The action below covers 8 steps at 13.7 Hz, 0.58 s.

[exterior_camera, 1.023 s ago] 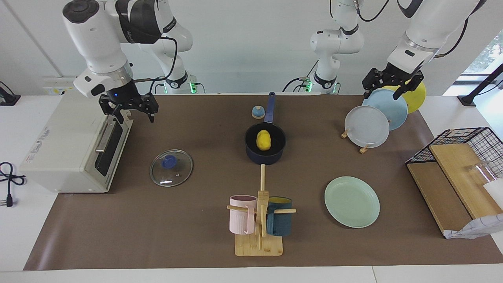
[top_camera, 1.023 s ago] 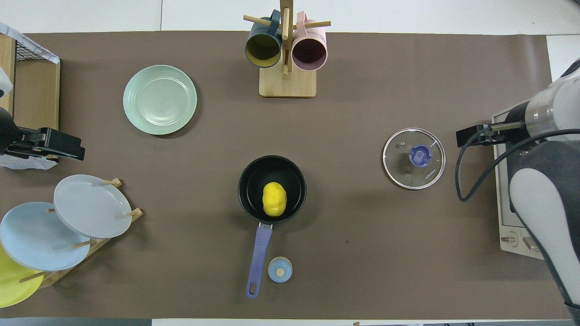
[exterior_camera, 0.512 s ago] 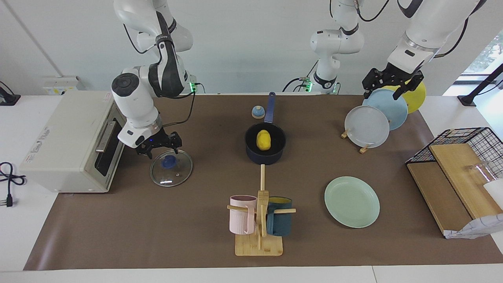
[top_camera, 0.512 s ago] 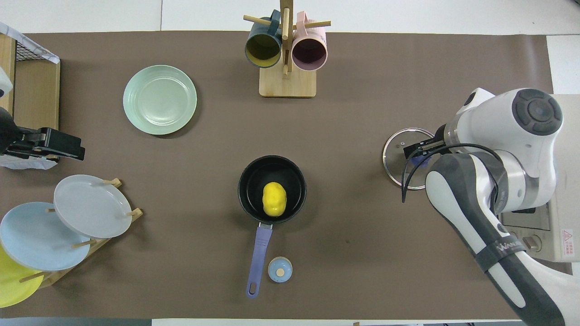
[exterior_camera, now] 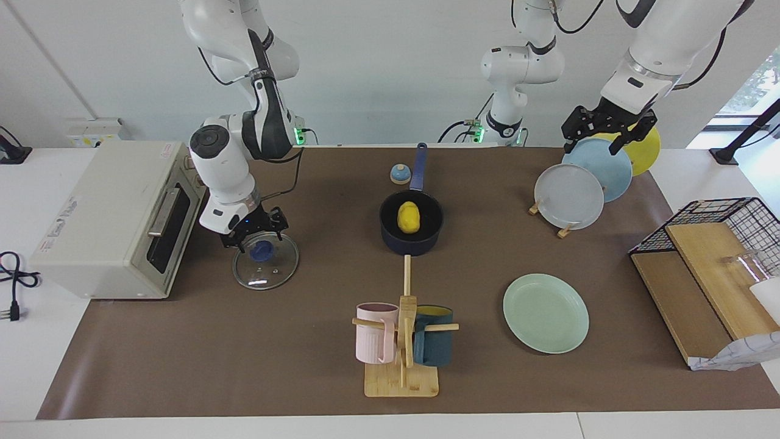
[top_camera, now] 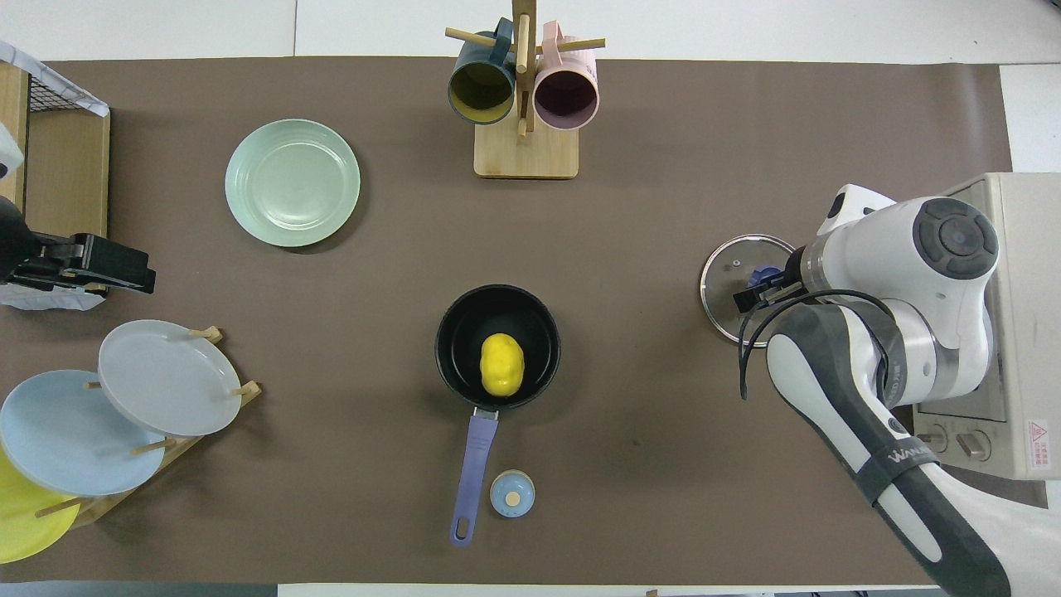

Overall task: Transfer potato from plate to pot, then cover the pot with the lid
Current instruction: 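Reach the right gripper to the glass lid's blue knob and grasp it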

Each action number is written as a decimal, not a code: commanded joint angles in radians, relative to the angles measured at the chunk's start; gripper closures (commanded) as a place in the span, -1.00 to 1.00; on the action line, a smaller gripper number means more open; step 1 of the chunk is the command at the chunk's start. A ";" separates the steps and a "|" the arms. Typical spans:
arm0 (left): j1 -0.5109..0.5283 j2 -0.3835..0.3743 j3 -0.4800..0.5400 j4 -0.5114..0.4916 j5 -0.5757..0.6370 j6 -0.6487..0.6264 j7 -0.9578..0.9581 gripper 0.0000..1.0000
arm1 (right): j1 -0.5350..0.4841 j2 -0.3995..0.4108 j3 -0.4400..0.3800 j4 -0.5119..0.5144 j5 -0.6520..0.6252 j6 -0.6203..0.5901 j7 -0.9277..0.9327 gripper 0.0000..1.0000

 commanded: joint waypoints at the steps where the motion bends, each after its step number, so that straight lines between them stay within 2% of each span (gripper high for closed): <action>1: -0.006 -0.007 0.002 -0.007 -0.009 -0.001 -0.011 -1.00 | -0.041 0.019 0.004 -0.022 0.013 0.050 -0.047 -1.00; 4: -0.007 -0.007 0.002 -0.004 -0.009 0.000 -0.013 -1.00 | -0.017 0.018 0.004 -0.031 0.013 0.055 0.057 -1.00; 8: -0.007 -0.007 0.002 -0.005 -0.009 0.003 -0.008 -1.00 | -0.010 0.013 0.004 -0.048 0.013 0.074 0.074 -1.00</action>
